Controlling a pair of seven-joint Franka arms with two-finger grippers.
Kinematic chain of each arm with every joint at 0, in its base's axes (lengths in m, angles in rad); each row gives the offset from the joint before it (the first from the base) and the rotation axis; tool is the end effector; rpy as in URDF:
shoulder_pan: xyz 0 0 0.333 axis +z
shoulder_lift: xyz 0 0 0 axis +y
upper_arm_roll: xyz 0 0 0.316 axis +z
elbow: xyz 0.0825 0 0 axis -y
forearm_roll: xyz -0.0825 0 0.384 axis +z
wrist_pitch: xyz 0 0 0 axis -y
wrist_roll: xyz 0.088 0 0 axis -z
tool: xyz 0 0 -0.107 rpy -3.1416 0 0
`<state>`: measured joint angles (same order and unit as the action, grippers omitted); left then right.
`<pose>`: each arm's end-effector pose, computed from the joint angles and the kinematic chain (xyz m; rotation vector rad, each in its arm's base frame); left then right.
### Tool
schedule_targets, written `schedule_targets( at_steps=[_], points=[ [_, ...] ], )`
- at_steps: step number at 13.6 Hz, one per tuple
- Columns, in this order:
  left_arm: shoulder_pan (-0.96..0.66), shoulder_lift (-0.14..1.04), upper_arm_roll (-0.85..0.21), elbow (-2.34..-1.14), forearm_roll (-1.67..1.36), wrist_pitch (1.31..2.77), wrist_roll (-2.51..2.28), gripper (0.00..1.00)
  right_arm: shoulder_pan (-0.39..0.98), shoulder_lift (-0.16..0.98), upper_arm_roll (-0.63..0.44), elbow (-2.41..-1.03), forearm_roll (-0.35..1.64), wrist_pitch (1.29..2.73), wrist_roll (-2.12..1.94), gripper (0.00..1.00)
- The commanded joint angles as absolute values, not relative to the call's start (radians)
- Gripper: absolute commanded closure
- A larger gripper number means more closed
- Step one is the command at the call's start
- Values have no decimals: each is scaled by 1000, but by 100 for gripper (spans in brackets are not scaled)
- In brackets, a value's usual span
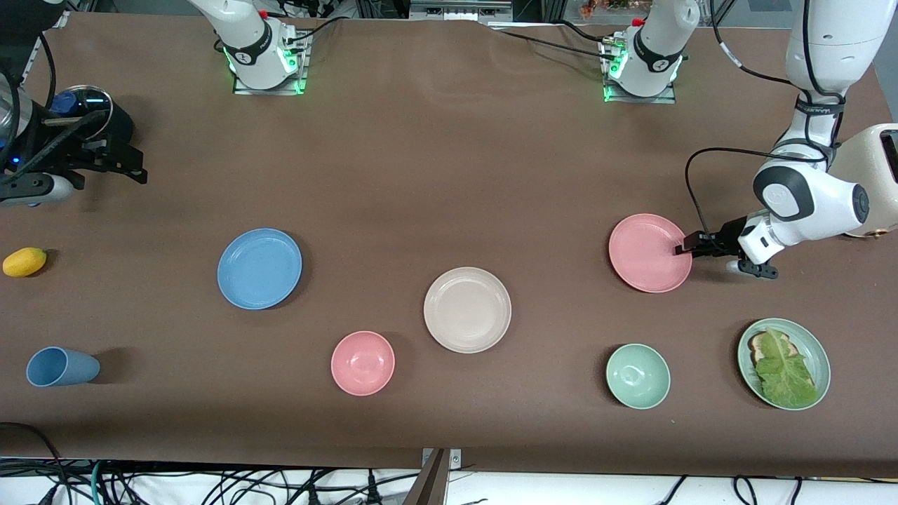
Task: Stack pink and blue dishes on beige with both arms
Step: 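Grasp the pink plate rim with the left gripper and lift it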
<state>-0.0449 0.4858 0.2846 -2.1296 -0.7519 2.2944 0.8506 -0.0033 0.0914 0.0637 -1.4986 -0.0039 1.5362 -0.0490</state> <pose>0.5293 0.1190 0.1655 2.7133 -0.0520 -0.0484 0.5777 0.0328 0.6038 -3.1342 -0.1714 0.0842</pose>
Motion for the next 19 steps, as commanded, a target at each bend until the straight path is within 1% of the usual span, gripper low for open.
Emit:
schedule_targets(
  at_steps=[1,8,12,19],
  points=[
    [-57,457,293,-2163,-802,2315,881,100,-9,97,69,-1483,-15,1536,-44,0],
    [-57,454,295,-2152,-807,2299,868,100,-15,98,67,-1483,-17,1534,-44,0],
    [-63,425,287,-2115,-802,2234,763,100,-23,106,67,-1483,-14,1536,-46,0],
    [-178,425,262,-2030,-805,2229,559,100,-34,107,61,-1483,0,1536,-49,0]
  ],
)
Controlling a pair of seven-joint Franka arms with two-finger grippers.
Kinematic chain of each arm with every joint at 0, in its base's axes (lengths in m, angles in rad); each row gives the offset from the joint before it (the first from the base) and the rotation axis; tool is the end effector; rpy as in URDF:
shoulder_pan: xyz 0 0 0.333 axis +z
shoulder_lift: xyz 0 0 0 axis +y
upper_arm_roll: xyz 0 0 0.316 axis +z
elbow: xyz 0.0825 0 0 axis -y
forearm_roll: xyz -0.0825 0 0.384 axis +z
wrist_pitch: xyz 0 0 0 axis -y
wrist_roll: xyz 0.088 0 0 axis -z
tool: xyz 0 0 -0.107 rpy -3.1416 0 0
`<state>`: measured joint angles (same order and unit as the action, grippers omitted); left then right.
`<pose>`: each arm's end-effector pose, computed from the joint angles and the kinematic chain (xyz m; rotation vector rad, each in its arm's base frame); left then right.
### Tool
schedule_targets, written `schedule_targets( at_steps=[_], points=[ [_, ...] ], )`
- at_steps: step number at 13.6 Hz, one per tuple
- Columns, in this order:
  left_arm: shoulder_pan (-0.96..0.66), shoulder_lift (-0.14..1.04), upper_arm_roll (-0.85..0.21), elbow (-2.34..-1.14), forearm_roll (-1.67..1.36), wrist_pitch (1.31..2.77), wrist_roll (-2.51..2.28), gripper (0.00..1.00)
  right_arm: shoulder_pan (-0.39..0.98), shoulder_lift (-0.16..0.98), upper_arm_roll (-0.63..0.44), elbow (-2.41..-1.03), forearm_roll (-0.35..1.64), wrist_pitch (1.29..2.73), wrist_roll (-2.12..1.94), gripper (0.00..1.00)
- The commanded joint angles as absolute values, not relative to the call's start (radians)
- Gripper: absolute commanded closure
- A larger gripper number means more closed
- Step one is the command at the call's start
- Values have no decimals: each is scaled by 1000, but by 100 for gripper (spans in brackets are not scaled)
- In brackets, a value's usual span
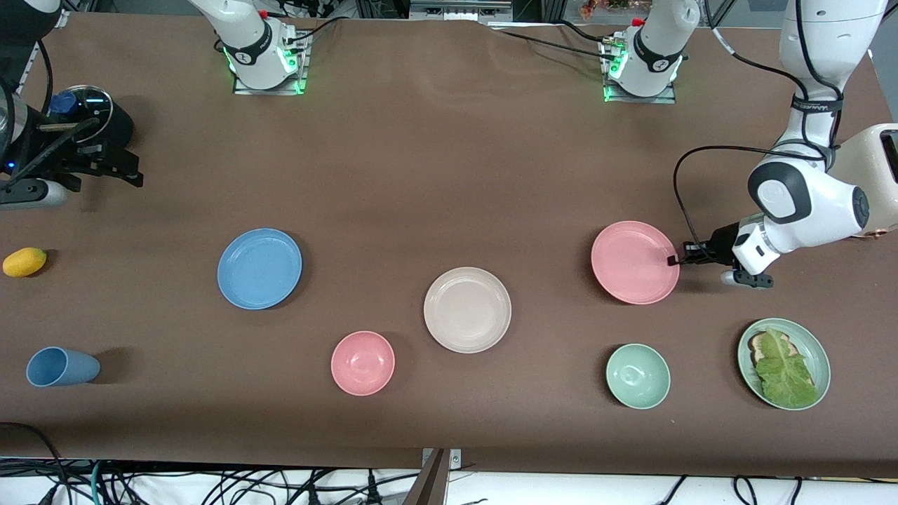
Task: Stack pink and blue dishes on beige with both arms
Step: 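Grasp the pink plate rim with the left gripper and lift it, then lower the pink plate onto the beige plate while the right gripper reaches the blue plate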
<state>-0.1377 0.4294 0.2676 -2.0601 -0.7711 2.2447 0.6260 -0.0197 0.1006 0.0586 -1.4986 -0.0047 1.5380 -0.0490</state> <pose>0.5702 0.0537 0.2169 2.6715 0.0649 -0.0258 0.5809 0.0204 0.5986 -3.1356 -0.1377 0.0958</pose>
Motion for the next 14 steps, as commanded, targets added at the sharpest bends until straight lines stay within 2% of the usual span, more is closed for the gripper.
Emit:
schedule_targets(
  at_steps=[1,4,7,10,14],
  points=[
    [-187,426,238,-2010,-807,2230,499,100,-34,107,61,-1483,0,1537,-48,0],
    [-216,440,176,-1948,-798,2240,335,100,-37,126,61,-1483,-2,1536,-54,0],
    [-296,491,176,-1875,-798,2252,212,100,-35,159,61,-1482,-2,1545,-55,0],
    [-394,528,176,-1846,-798,2344,94,100,-34,201,63,-1482,-2,1569,-55,0],
    [-478,587,176,-1770,-804,2364,-66,100,-31,265,64,-1483,0,1600,-57,0]
  ],
)
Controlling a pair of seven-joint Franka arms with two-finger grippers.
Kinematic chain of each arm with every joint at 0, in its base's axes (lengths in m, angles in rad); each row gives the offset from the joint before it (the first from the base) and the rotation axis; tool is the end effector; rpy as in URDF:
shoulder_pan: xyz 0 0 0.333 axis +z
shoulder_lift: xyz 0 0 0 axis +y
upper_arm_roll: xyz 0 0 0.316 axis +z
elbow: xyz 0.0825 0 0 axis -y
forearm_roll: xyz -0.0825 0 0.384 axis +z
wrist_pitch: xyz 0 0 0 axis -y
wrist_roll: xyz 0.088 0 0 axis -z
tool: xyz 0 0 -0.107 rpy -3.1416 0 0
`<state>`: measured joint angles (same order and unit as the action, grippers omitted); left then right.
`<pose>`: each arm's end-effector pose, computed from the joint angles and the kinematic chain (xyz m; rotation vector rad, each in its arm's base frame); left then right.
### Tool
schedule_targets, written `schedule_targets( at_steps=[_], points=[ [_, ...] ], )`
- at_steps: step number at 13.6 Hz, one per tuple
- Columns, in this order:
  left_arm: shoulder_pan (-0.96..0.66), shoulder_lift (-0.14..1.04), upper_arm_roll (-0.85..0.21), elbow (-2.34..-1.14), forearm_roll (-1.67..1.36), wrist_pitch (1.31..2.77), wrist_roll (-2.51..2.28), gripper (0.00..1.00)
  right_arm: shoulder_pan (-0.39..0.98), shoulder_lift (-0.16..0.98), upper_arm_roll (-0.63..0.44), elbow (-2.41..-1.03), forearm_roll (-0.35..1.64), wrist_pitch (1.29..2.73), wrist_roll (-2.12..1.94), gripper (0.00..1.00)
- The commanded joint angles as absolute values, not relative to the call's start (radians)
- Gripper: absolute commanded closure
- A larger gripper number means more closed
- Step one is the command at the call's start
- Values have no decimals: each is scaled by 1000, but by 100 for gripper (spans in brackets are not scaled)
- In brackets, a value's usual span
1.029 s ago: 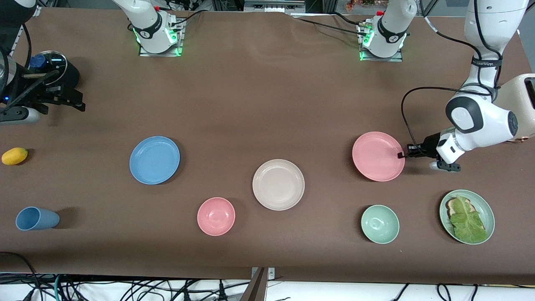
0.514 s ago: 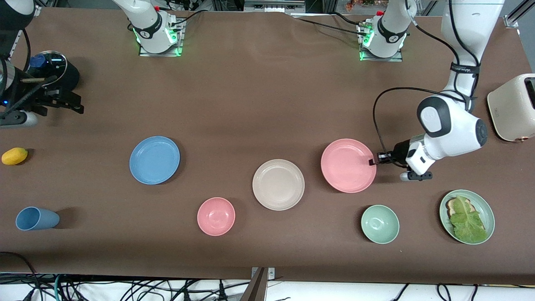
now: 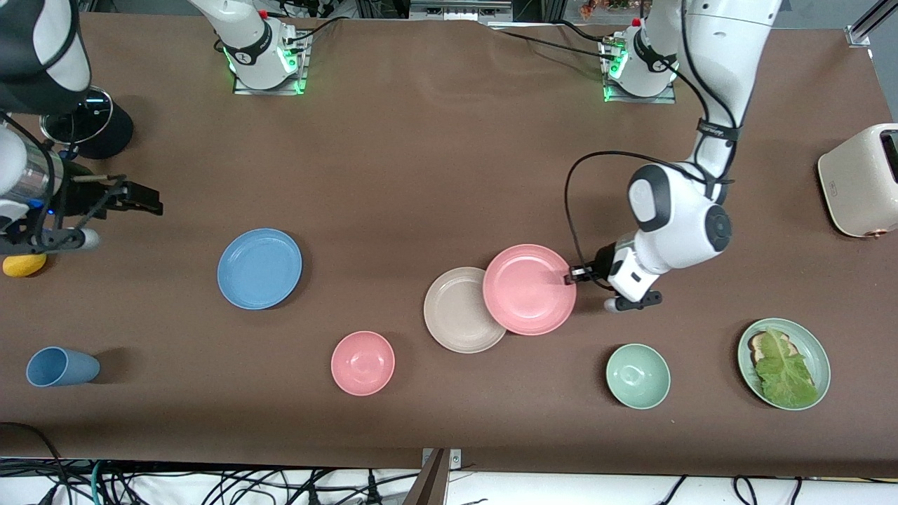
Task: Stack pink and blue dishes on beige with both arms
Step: 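Lower the pink plate onto the beige plate while the right gripper reaches the blue plate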
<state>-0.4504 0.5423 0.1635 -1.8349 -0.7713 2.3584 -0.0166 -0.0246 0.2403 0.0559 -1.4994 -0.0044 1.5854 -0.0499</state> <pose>0.6170 -0.1989 0.2383 2.6682 0.3548 -0.0863 0.6180 0.0154 0.5180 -3.1194 -0.1264 0.2406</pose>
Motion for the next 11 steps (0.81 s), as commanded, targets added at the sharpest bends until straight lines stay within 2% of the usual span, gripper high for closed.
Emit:
schedule_targets(
  at_steps=[1,4,6,11],
  points=[
    [-498,604,176,-1757,-804,2403,-95,100,-31,271,64,-1483,-2,1618,-57,0],
    [-564,649,176,-1750,-804,2473,-198,100,-34,308,64,-1496,-1,1695,-66,0],
    [-589,684,176,-1683,-805,2487,-248,100,-32,321,64,-1531,-6,1745,-66,0],
    [-630,716,176,-1651,-796,2490,-374,100,-38,382,61,-1709,-9,2029,-66,0]
  ],
)
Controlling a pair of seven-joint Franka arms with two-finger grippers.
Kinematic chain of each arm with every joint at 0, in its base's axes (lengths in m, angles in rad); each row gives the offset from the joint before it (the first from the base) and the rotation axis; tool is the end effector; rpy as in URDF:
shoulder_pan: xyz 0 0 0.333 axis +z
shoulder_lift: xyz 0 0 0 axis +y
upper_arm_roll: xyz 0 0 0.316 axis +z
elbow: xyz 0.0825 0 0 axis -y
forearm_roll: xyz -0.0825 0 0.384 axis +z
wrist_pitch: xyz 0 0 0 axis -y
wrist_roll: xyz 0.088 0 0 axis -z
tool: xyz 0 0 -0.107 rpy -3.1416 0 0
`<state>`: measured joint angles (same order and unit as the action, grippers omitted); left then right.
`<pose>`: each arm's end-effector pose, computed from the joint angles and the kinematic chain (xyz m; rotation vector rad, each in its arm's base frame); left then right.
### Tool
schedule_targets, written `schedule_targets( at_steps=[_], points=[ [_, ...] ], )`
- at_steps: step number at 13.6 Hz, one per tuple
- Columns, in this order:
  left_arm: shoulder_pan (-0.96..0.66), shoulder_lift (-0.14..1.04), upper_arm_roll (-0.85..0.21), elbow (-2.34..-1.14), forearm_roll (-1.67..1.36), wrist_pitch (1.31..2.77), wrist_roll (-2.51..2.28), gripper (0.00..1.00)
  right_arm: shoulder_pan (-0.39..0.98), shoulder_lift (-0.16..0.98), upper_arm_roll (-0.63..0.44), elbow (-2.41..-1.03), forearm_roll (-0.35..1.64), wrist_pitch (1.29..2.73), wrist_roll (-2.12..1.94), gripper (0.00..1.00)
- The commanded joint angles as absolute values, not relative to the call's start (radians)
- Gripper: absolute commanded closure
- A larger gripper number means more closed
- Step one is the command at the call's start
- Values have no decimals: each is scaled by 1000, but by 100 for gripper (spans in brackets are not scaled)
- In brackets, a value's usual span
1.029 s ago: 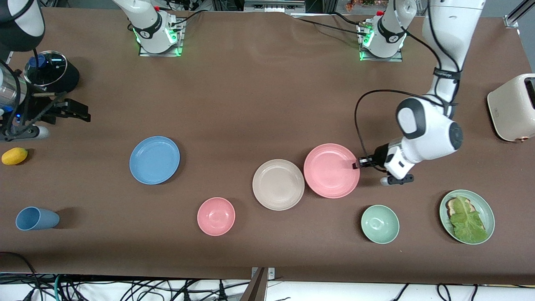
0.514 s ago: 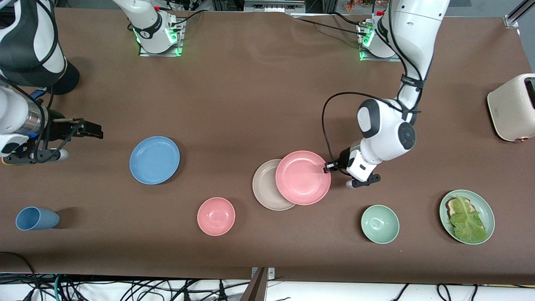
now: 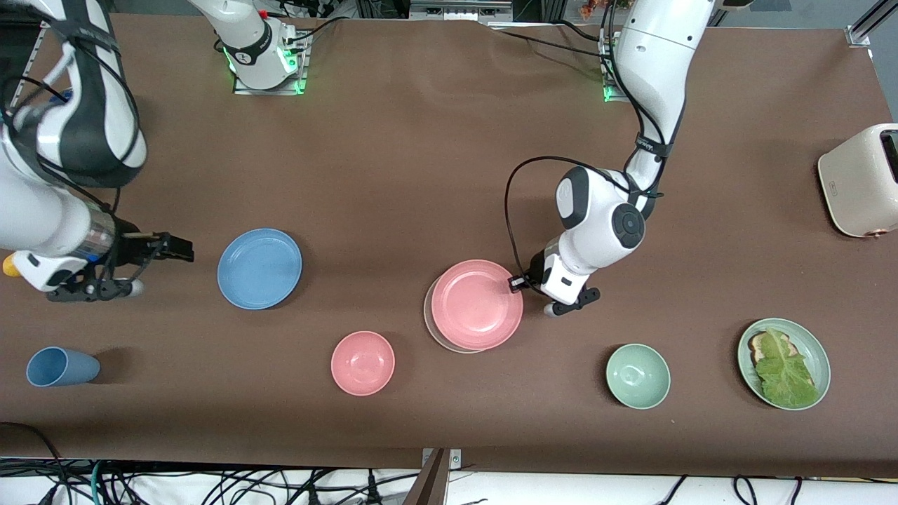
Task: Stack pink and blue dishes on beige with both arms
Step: 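Lower the pink plate onto the beige plate while the right gripper reaches the blue plate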
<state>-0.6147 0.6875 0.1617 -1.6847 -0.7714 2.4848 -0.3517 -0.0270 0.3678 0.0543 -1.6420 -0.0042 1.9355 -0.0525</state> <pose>0.6163 -0.3109 0.2145 2.6503 0.5991 -0.0498 0.6529 0.0139 0.3967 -3.1204 -0.1226 0.1149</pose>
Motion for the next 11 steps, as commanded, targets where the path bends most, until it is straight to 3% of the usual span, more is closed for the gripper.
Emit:
schedule_targets(
  at_steps=[1,5,8,10,11],
  points=[
    [-637,727,176,-1634,-796,2509,-383,100,-38,408,61,-1735,-11,2078,-66,0],
    [-661,761,176,-1611,-793,2537,-434,100,-38,489,61,-1792,-11,2230,-67,0],
    [-658,769,178,-1606,-793,2537,-434,100,-41,495,61,-1940,-12,2440,-75,0],
    [-653,769,179,-1605,-793,2537,-423,47,-46,495,60,-2009,-11,2532,-100,0],
    [-653,769,179,-1605,-793,2537,-422,36,-48,495,55,-2016,-11,2539,-100,0]
  ],
)
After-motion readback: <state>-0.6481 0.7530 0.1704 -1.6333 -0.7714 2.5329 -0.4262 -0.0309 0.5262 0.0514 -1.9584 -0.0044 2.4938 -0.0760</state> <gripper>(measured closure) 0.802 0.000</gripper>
